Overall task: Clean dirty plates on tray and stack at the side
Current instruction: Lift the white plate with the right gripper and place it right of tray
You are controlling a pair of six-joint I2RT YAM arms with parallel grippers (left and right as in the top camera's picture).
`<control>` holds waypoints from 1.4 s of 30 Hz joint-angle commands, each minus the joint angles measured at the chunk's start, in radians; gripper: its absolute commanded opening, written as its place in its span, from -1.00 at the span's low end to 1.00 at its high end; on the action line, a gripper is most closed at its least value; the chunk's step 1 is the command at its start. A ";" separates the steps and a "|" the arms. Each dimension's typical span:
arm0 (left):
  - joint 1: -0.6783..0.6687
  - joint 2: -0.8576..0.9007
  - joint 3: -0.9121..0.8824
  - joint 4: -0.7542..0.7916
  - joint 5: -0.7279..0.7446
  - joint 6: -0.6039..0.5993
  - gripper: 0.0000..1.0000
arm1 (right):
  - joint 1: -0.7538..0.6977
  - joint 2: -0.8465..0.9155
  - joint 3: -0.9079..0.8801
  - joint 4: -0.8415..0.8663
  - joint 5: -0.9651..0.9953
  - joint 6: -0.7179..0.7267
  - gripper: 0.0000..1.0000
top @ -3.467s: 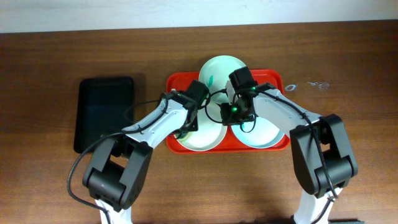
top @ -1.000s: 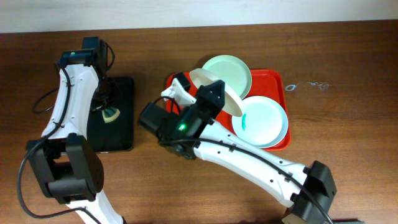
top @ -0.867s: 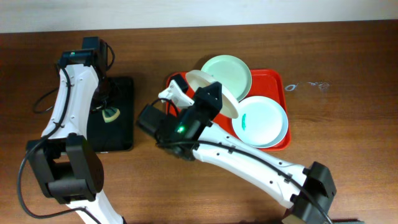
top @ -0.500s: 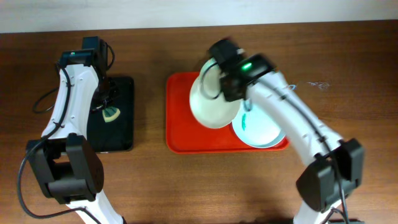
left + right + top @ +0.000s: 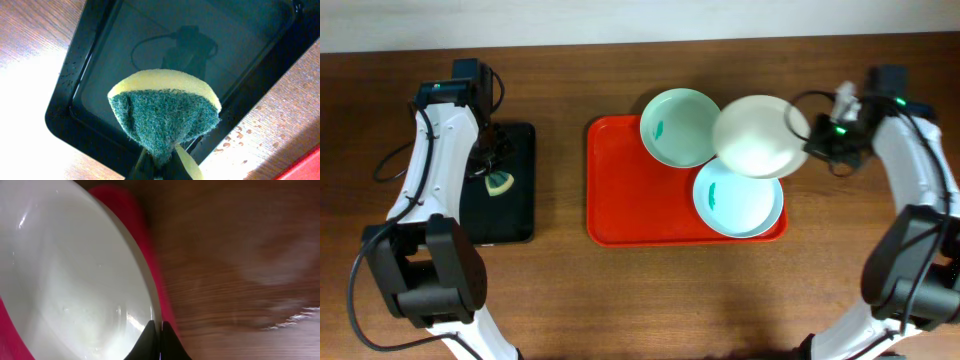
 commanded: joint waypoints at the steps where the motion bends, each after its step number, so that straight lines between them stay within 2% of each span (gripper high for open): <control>1: 0.000 -0.003 -0.009 0.011 0.000 0.016 -1.00 | -0.151 -0.013 -0.071 0.072 -0.093 -0.019 -0.92; 4: 0.000 -0.003 -0.022 0.023 0.000 0.016 -1.00 | -0.230 -0.013 -0.098 0.122 -0.093 -0.016 -0.92; 9: 0.000 0.000 -0.032 0.033 0.000 0.016 -1.00 | -0.336 -0.012 -0.116 0.212 -0.087 0.101 -0.92; 20: 0.000 0.000 -0.032 0.035 0.026 0.016 -1.00 | -0.344 0.087 -0.153 0.369 -0.029 0.117 -0.91; 21: 0.000 0.000 -0.032 0.037 0.026 0.016 -1.00 | -0.344 0.093 -0.153 0.372 -0.028 0.117 -0.81; 22: 0.000 0.000 -0.032 0.037 0.026 0.016 -1.00 | -0.343 0.097 -0.153 0.375 -0.030 0.113 -0.60; 23: 0.000 0.000 -0.032 0.038 0.026 0.016 -1.00 | -0.341 0.098 -0.153 0.375 -0.029 0.112 -0.47; 25: 0.000 0.000 -0.032 0.040 0.026 0.016 -1.00 | -0.336 0.097 -0.153 0.374 -0.029 0.110 -0.40; 27: 0.000 0.000 -0.032 0.041 0.026 0.016 -1.00 | -0.330 0.097 -0.152 0.366 -0.030 0.109 -0.02; 29: 0.000 0.000 -0.032 0.041 0.026 0.016 -1.00 | -0.330 0.091 -0.140 0.356 -0.062 0.109 0.16; 36: 0.000 0.000 -0.032 0.042 0.026 0.016 -1.00 | -0.262 0.009 -0.048 0.338 -0.269 0.074 0.26; 40: 0.000 0.000 -0.032 0.042 0.030 0.016 -1.00 | -0.114 0.003 -0.027 0.338 -0.297 -0.049 0.38; 42: 0.000 0.000 -0.032 0.042 0.057 0.016 -1.00 | -0.011 0.008 -0.027 0.338 -0.246 -0.124 0.39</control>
